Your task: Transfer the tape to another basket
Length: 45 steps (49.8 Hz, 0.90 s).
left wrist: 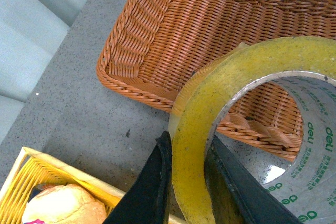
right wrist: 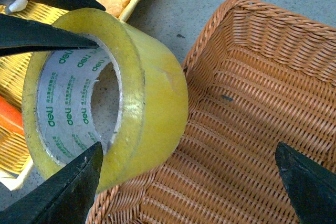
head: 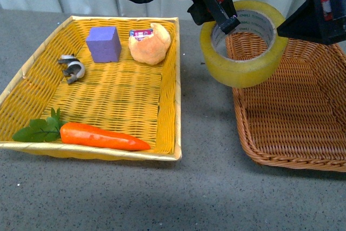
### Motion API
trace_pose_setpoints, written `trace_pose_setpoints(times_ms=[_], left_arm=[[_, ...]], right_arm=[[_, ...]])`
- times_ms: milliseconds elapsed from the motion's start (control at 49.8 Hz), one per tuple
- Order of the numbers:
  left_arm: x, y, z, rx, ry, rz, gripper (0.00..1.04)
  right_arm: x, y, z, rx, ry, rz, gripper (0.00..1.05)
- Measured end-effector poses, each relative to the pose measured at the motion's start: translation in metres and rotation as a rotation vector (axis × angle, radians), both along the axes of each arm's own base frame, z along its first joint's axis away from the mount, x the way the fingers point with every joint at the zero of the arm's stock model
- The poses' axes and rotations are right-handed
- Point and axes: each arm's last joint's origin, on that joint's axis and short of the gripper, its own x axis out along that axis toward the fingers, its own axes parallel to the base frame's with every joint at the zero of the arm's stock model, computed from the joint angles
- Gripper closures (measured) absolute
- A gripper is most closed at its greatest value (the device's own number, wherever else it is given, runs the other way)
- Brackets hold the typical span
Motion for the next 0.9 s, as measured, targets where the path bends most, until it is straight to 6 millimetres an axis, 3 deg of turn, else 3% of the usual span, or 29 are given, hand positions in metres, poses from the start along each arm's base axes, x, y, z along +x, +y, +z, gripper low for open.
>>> trace_pose_setpoints(times_ms=[201, 542, 904], left_arm=[[0.0, 0.0, 0.0, 0.0, 0.0, 0.0, 0.89], [0.0, 0.0, 0.0, 0.0, 0.0, 0.001, 0.89], [0.0, 0.0, 0.0, -0.001, 0.001, 0.0, 0.89]], right_arm=[[0.014, 0.015, -0.001, 0.01, 0.011, -0.013, 0.09], [0.025, 0.023, -0.017, 0.022, 0.071, -0.052, 0.09], [0.025, 0.03, -0.019, 0.049, 0.125, -0.096, 0.6]])
